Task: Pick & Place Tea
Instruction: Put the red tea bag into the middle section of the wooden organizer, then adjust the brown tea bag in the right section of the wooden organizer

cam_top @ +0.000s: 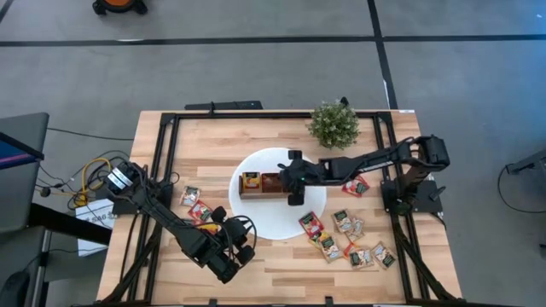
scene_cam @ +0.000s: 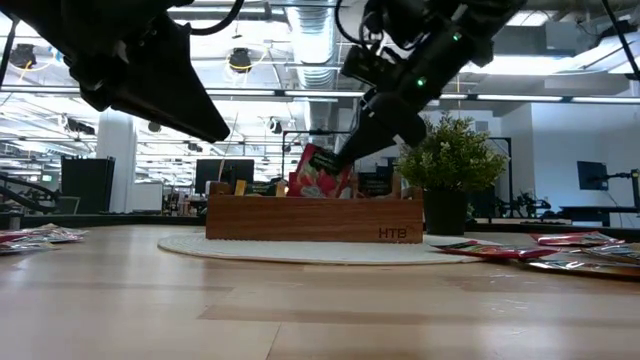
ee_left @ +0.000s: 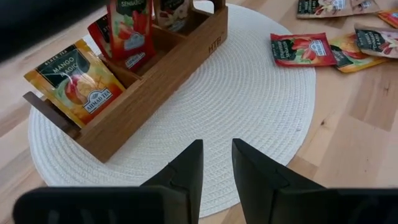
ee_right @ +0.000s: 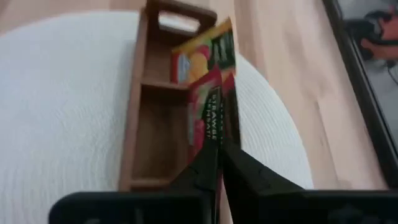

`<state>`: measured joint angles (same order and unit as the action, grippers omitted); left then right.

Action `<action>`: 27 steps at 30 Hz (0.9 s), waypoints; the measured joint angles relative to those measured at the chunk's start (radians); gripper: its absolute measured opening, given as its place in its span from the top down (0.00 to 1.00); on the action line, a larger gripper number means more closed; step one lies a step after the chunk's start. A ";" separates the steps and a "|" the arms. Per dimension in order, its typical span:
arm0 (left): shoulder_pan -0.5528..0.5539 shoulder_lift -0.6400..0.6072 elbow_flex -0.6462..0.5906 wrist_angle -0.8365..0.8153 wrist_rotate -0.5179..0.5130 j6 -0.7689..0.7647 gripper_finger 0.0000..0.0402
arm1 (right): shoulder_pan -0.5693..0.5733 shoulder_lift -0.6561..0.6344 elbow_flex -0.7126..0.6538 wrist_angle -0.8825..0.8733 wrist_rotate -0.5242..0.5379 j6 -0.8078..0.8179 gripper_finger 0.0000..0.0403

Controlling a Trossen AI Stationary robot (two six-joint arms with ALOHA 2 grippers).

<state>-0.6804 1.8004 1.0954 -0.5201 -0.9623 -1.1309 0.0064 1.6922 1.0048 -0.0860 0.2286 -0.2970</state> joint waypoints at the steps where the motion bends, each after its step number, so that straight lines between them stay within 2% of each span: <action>1: 0.000 0.000 0.000 0.000 0.000 0.000 0.81 | -0.001 0.000 0.019 -0.044 0.004 0.000 0.97; 9: 0.000 0.000 0.000 0.001 0.001 -0.006 0.81 | -0.002 0.015 0.161 -0.259 0.002 0.008 0.99; 15: 0.000 0.000 0.000 0.002 0.001 -0.006 0.81 | -0.002 0.026 0.173 -0.228 0.006 0.009 0.98; 22: -0.001 0.000 0.000 -0.002 0.016 -0.023 0.81 | 0.010 -0.062 0.174 -0.097 0.132 0.027 1.00; 24: -0.004 0.000 0.000 -0.006 0.025 -0.029 0.81 | 0.015 -0.103 0.174 -0.120 0.103 0.016 1.00; 27: -0.010 0.000 0.000 -0.008 0.041 -0.030 0.81 | 0.022 -0.163 0.158 -0.217 -0.069 0.038 0.99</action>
<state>-0.6902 1.8004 1.0954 -0.5283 -0.9212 -1.1606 0.0280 1.5296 1.1624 -0.3034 0.1592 -0.2588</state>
